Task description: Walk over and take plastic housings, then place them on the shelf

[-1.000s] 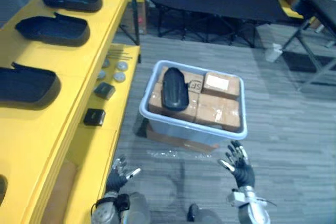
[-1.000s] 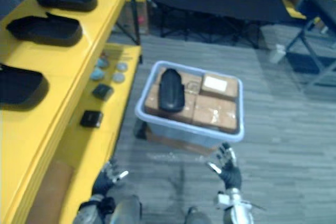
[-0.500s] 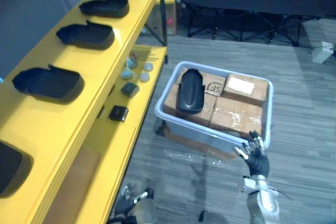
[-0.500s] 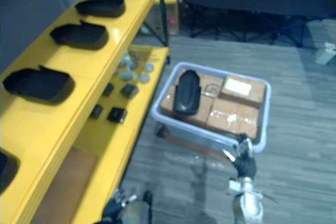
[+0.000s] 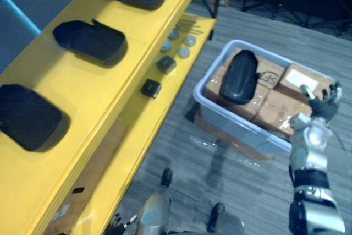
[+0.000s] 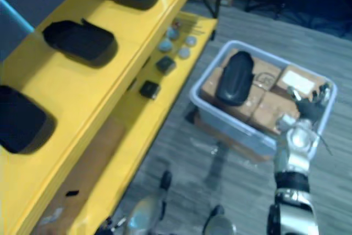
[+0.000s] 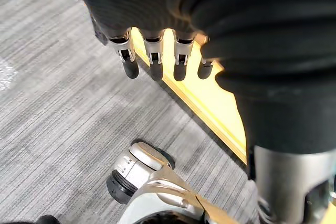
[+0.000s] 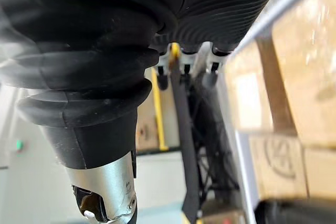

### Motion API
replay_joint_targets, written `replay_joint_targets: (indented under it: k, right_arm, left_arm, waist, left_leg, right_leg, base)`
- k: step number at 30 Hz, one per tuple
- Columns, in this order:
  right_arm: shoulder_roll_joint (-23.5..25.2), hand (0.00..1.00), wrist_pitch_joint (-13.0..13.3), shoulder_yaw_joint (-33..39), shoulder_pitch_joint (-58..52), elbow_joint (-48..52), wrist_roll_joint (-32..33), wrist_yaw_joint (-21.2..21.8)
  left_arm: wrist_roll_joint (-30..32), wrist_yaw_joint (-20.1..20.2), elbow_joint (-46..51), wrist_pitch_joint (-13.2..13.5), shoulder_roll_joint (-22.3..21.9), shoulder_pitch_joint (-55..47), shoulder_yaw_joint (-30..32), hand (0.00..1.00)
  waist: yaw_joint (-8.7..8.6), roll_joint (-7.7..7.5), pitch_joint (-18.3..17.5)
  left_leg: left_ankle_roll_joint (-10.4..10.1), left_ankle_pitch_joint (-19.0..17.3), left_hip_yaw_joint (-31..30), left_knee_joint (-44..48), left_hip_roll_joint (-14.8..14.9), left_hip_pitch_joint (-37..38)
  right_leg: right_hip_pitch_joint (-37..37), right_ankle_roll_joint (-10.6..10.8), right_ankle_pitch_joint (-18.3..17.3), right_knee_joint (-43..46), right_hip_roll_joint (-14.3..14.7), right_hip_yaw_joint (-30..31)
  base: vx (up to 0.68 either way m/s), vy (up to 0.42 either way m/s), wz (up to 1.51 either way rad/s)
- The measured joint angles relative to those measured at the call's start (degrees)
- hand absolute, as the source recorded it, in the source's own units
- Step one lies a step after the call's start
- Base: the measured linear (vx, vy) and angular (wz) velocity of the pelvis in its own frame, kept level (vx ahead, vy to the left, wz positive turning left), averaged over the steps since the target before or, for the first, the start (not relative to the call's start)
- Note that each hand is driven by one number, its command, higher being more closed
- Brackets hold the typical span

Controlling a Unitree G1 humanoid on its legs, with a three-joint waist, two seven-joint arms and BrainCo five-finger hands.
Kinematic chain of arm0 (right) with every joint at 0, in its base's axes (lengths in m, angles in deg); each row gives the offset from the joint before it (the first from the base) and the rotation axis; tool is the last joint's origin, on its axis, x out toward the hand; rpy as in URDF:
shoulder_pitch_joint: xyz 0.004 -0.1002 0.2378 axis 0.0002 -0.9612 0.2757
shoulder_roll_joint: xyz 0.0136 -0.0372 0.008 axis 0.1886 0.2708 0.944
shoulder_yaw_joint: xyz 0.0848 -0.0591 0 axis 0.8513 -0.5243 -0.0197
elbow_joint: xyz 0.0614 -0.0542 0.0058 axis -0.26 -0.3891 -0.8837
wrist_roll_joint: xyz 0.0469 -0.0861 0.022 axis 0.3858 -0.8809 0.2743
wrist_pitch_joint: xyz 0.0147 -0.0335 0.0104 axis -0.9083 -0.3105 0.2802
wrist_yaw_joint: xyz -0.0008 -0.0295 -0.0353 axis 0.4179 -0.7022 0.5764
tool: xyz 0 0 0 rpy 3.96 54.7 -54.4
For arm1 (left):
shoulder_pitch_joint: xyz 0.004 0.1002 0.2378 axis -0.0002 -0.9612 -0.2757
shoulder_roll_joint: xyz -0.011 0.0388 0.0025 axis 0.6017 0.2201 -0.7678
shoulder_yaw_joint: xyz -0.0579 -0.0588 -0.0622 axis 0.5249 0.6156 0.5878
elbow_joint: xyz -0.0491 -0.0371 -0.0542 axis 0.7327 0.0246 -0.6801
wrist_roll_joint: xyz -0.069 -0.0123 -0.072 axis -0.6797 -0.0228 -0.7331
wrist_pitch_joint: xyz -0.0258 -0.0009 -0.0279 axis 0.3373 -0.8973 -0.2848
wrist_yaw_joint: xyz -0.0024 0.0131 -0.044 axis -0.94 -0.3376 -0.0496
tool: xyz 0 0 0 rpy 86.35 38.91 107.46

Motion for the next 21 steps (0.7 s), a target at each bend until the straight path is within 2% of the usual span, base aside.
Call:
replay_joint_targets:
  k: [5, 8, 11, 12, 14, 15, 16, 21]
  right_arm:
    - [0.1, 0.00, 0.0, -0.1, -1.4, 2.4, -1.1, -0.2]
    - [2.3, 0.00, 0.5, -0.1, -9.4, 14.4, -3.7, -0.3]
    - [8.6, 0.00, 2.2, -0.1, -19.6, 23.6, -5.5, -0.4]
    - [11.6, 0.00, 3.1, -0.2, -25.3, 26.5, -7.3, -0.2]
    - [13.8, 0.00, 3.9, -0.5, -30.3, 28.4, -9.2, 0.0]
    - [15.1, 0.00, 5.4, -1.0, -33.4, 29.4, -9.3, 0.1]
    - [16.2, 0.00, 6.8, -1.9, -35.9, 29.5, -9.3, 0.1]
    - [20.7, 0.00, 9.7, -9.1, -42.5, 29.3, -9.0, 1.1]
  left_arm:
    - [0.0, 0.0, 1.7, 1.5, 0.1, 0.5, -1.2, 0.00]
    - [0.0, 0.0, 4.9, 1.7, 0.0, 0.5, -1.5, 0.00]
    - [0.0, -0.2, 7.0, 1.8, 0.0, 0.3, -1.3, 0.00]
    - [0.1, -0.6, 7.4, 1.9, 0.2, 0.3, -0.9, 0.00]
    - [0.2, -1.3, 7.5, 2.1, 0.1, -0.1, -0.8, 0.00]
    - [0.8, -1.8, 7.5, 2.7, 0.2, -0.5, -0.7, 0.00]
    - [2.1, -1.9, 7.4, 3.2, 0.2, -0.5, -0.1, 0.00]
    - [7.3, -1.8, 7.9, 6.6, 0.2, -0.2, 0.3, 0.00]
  waist:
    - [-0.40, -0.35, 0.2]
    - [-1.24, -0.93, 0.5]
    - [-2.28, -2.32, 1.1]
    - [-3.15, -2.95, 1.4]
    - [-4.10, -3.27, 1.4]
    - [-5.36, -3.44, 1.4]
    - [-5.92, -3.63, 1.3]
    - [-6.36, -4.85, -1.3]
  left_leg:
    - [0.1, 0.3, 0.4, -1.0, 0.2, 0.9]
    - [0.0, 0.5, 0.8, -1.8, 0.5, 1.5]
    - [-0.3, 0.6, 2.5, -3.5, 1.3, 3.0]
    - [-0.3, 0.6, 3.1, -3.5, 1.4, 3.3]
    - [-0.3, 0.5, 3.8, -3.5, 1.5, 3.3]
    - [-0.3, 0.4, 4.0, -3.6, 1.5, 3.2]
    - [-0.4, 0.3, 4.5, -3.5, 1.5, 3.3]
    - [-0.5, -0.6, 7.5, -3.5, 2.2, 4.4]
  right_leg:
    - [0.2, -0.1, -0.1, 0.0, 0.0, 0.3]
    - [0.2, -0.2, -0.1, -0.2, 0.3, 0.7]
    - [-0.1, -0.3, -0.1, -0.5, 1.0, 2.3]
    - [-0.1, -0.3, -0.2, -0.6, 1.1, 2.9]
    - [-0.5, -0.3, -0.1, -0.7, 1.1, 3.5]
    - [-0.7, -0.2, -0.1, -0.8, 1.1, 3.7]
    - [-0.7, 0.0, 0.2, -1.1, 1.1, 3.9]
    - [-0.6, 0.1, 1.4, -3.1, 1.5, 6.8]
  base:
    - [0.00, -0.008, -0.02]
    - [-0.01, -0.027, -0.08]
    - [0.00, -0.031, -0.30]
    - [0.01, -0.032, -0.24]
    - [0.01, -0.026, -0.18]
    - [0.02, -0.015, -0.18]
    - [0.02, -0.009, -0.15]
    - [0.01, -0.004, -0.29]
